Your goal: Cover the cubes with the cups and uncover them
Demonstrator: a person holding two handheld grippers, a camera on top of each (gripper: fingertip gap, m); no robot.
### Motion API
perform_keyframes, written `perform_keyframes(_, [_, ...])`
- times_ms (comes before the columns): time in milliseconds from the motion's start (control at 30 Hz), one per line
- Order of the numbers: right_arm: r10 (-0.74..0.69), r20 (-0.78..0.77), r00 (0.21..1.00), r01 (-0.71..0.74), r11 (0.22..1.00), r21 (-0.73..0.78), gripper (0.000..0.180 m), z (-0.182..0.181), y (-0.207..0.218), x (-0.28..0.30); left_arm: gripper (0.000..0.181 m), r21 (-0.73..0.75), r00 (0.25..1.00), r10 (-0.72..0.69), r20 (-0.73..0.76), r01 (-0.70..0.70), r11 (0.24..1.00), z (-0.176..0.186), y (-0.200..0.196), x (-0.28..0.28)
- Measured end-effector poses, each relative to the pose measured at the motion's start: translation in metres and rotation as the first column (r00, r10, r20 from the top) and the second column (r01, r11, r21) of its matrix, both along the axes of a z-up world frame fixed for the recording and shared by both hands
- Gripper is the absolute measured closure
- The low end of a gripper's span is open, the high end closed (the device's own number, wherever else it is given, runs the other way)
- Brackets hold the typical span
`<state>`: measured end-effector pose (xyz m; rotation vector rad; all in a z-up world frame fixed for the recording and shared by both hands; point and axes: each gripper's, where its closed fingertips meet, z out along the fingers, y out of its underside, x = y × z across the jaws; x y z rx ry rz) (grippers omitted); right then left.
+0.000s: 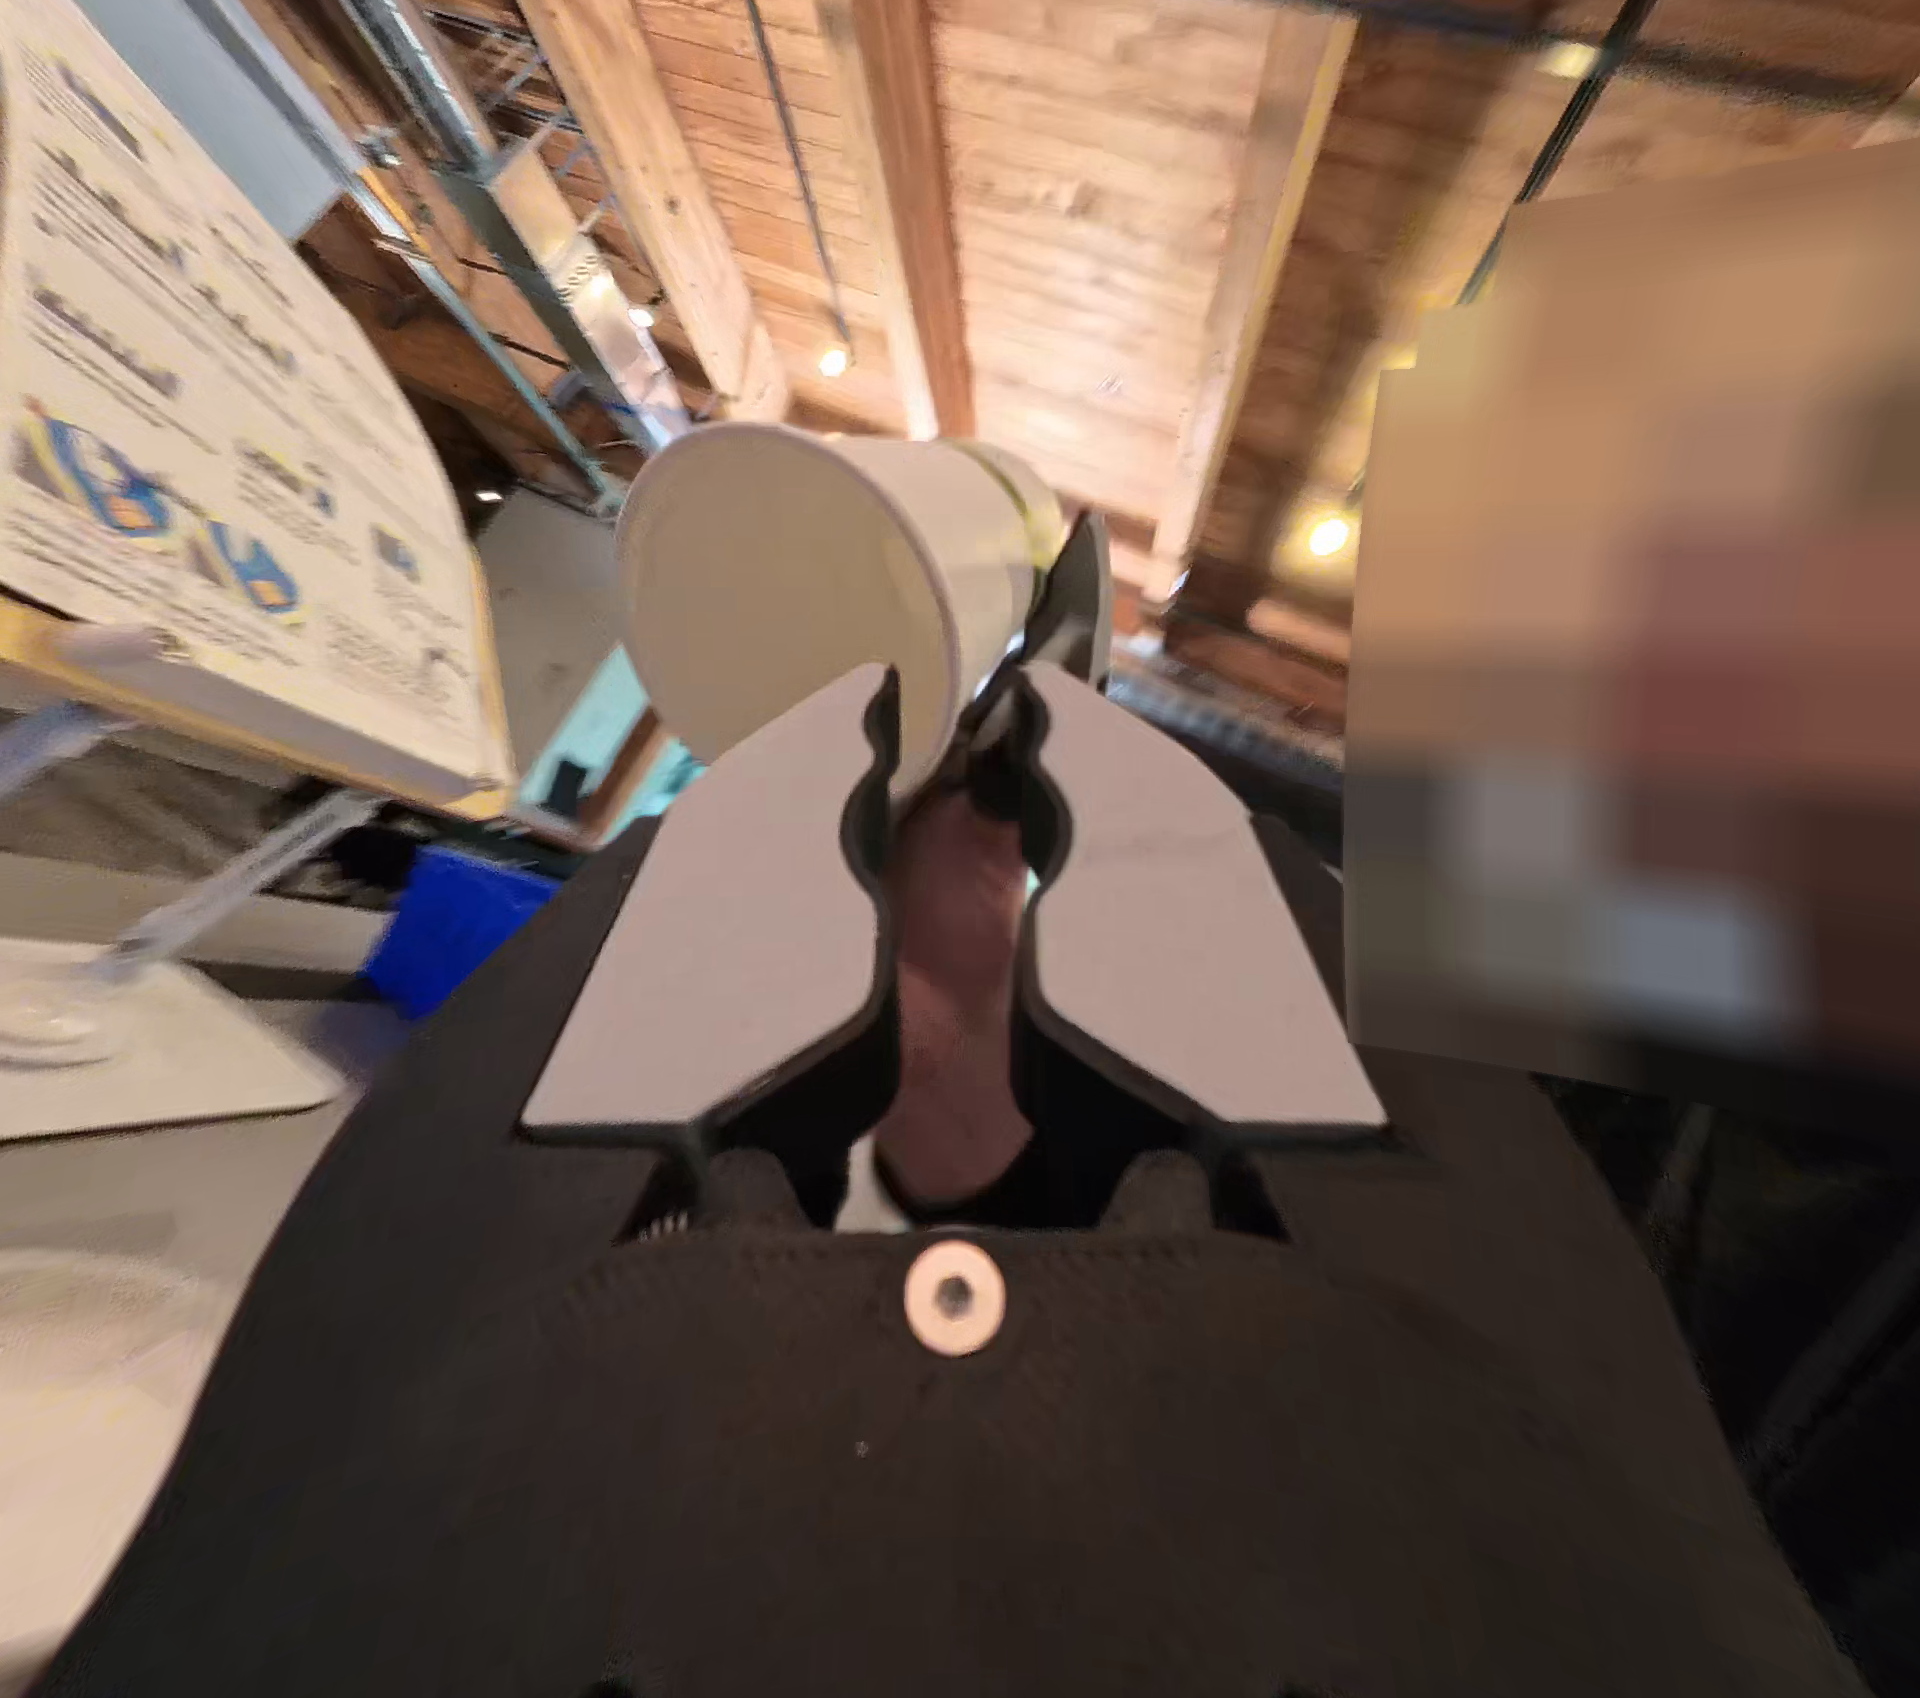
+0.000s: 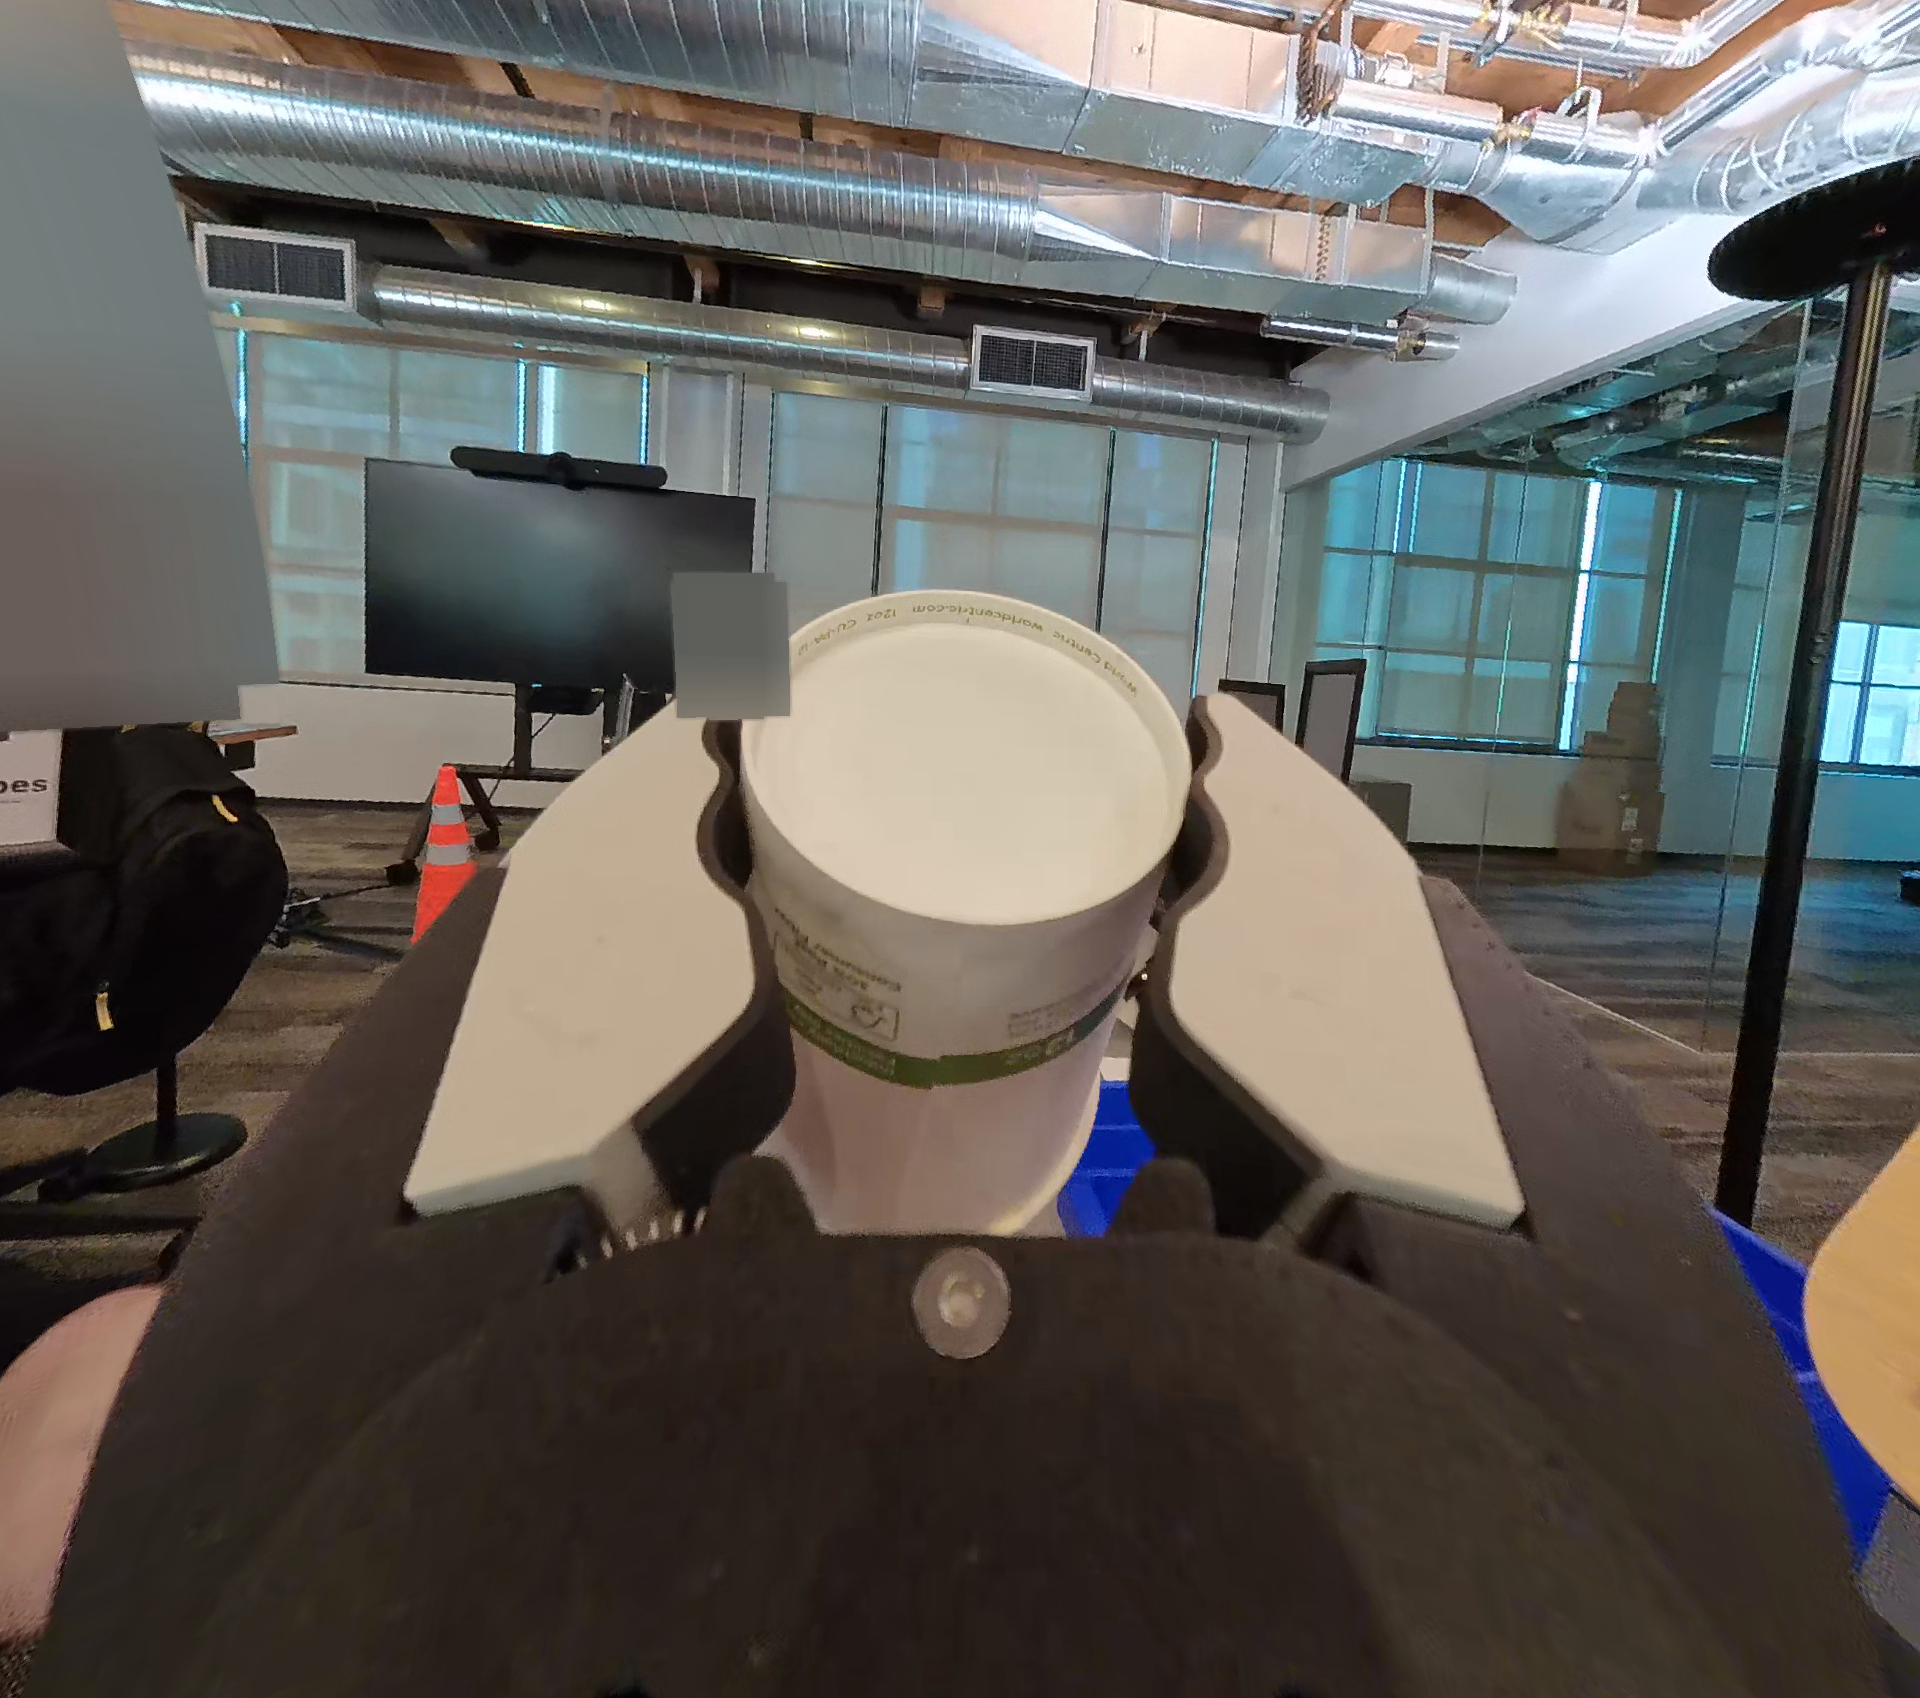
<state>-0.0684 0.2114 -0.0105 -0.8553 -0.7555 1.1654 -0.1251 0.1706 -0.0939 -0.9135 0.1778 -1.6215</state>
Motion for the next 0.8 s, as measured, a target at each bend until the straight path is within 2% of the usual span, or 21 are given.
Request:
perform_keyframes(33, [-0.001,0.008,1.0,0.001,1.0,-0.004,0.098,0.001,0.001,-0.003,0.172,0.029,0.993,0.07,-0.09,-0.068,0.997,-0.005,-0.006,-0.004])
perform_keyframes(67, [-0.003,0.027,1.0,0.003,1.0,-0.01,0.098,0.001,0.001,-0.008,0.181,0.06,0.97,0.165,-0.181,-0.157,0.986,-0.011,-0.011,-0.011])
perform_keyframes(200, [0.021,0.105,0.994,-0.019,0.999,-0.026,0.098,-0.003,-0.007,-0.047,0.181,0.194,0.781,0.471,-0.411,-0.43,0.882,-0.024,-0.028,-0.063])
perform_keyframes(300, [0.048,0.16,0.986,-0.043,0.998,-0.037,0.098,-0.009,-0.018,-0.088,0.181,0.265,0.57,0.651,-0.501,-0.615,0.743,-0.032,-0.04,-0.12])
perform_keyframes(400, [0.065,0.222,0.973,-0.059,0.998,-0.036,0.098,-0.02,-0.031,-0.14,0.181,0.284,0.357,0.763,-0.539,-0.776,0.564,-0.043,-0.054,-0.178])
perform_keyframes(533, [0.08,0.315,0.946,-0.078,0.997,-0.02,0.098,-0.047,-0.041,-0.222,0.181,0.214,0.33,0.796,-0.507,-0.847,0.487,-0.049,-0.065,-0.212])
perform_keyframes(633, [0.081,0.388,0.918,-0.073,0.997,-0.034,0.098,-0.078,-0.032,-0.28,0.181,0.282,0.216,0.8,-0.559,-0.858,0.429,-0.059,-0.063,-0.223])
perform_keyframes(800, [0.026,0.499,0.867,-0.025,1.0,-0.007,0.098,-0.125,-0.008,-0.351,0.181,0.271,0.195,0.796,-0.573,-0.871,0.41,-0.069,-0.062,-0.235])
